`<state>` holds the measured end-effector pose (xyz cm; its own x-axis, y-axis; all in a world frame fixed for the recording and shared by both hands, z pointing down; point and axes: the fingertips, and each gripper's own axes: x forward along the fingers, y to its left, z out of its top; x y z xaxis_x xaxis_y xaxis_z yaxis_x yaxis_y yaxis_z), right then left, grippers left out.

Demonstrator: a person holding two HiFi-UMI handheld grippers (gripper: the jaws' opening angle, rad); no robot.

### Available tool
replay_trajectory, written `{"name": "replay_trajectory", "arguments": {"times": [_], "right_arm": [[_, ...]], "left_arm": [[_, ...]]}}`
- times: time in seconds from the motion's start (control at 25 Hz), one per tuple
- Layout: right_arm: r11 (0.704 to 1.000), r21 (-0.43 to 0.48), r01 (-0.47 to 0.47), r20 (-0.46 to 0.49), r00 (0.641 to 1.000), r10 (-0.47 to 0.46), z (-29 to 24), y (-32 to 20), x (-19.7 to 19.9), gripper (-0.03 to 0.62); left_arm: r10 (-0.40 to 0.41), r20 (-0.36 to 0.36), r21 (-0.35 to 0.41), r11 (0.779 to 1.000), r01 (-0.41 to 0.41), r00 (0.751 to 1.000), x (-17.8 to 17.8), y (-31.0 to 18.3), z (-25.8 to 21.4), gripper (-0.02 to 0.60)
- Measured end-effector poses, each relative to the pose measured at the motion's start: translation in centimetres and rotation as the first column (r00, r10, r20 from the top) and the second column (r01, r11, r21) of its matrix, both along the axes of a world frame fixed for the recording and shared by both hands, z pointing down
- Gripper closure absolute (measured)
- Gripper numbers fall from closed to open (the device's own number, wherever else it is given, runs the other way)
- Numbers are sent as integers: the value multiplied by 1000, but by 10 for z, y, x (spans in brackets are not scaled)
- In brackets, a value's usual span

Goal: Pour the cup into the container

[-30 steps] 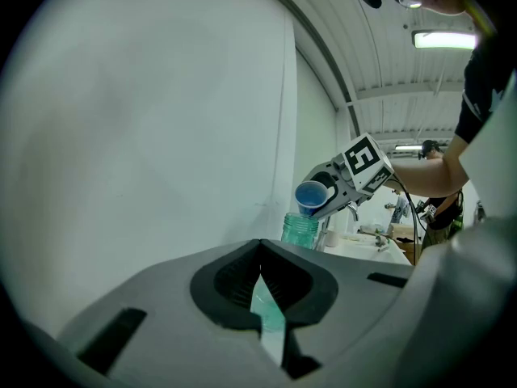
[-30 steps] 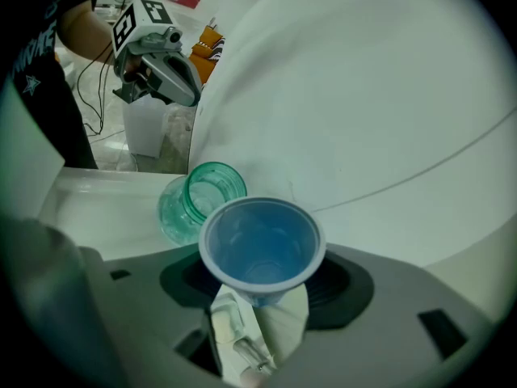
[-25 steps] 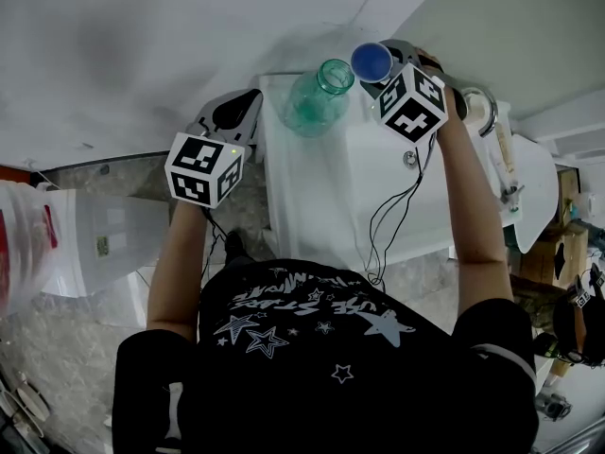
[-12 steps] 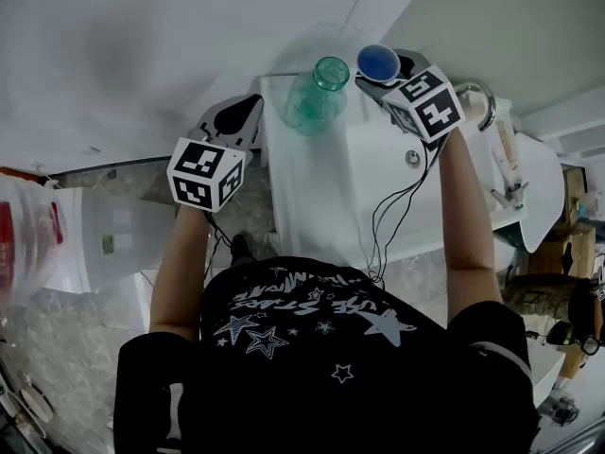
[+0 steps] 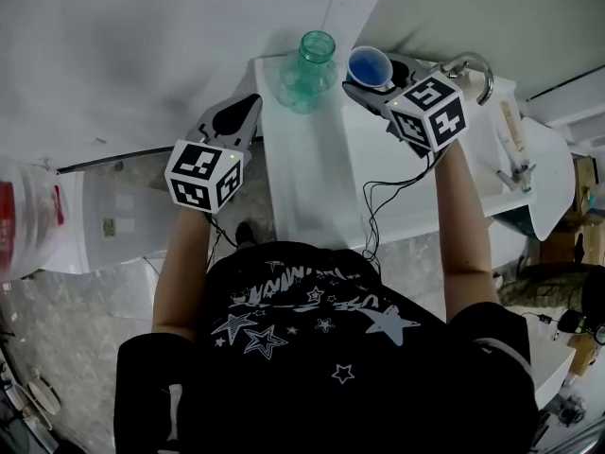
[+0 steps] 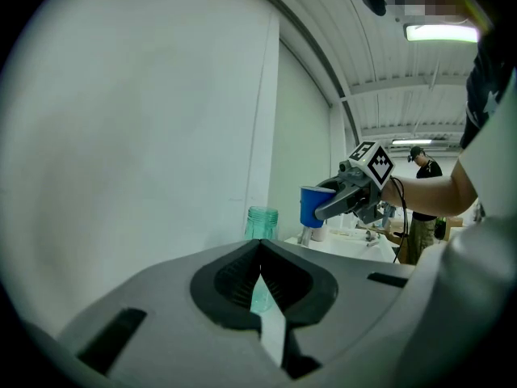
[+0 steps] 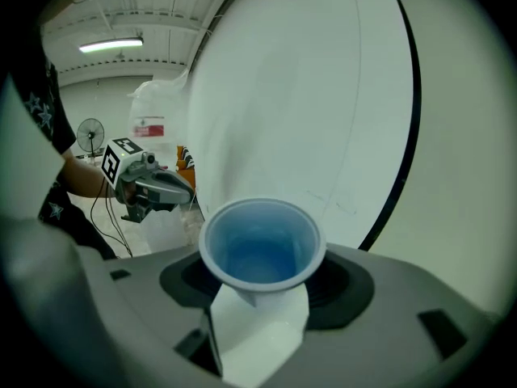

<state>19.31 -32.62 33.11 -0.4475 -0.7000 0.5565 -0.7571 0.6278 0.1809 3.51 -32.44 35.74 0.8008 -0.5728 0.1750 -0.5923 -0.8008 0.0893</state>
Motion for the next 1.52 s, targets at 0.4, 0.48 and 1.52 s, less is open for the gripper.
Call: {"name": "replay_trajectory", "arguments": {"times": [0.4, 0.48, 1.52], "right_arm": [[995, -15, 95, 102, 990, -93, 39, 59, -19, 312], [992, -28, 126, 119, 985, -122, 48, 72, -23, 312], [844, -158, 513, 209, 852, -479, 169, 203, -113, 312]], "left_arm": [[-71, 13, -44, 996, 71, 997, -5, 44, 20, 572], [-91, 21, -60, 994, 92, 996, -5, 53, 25, 572], [-328, 98, -164, 926, 340, 940, -44, 158, 82, 572]]}}
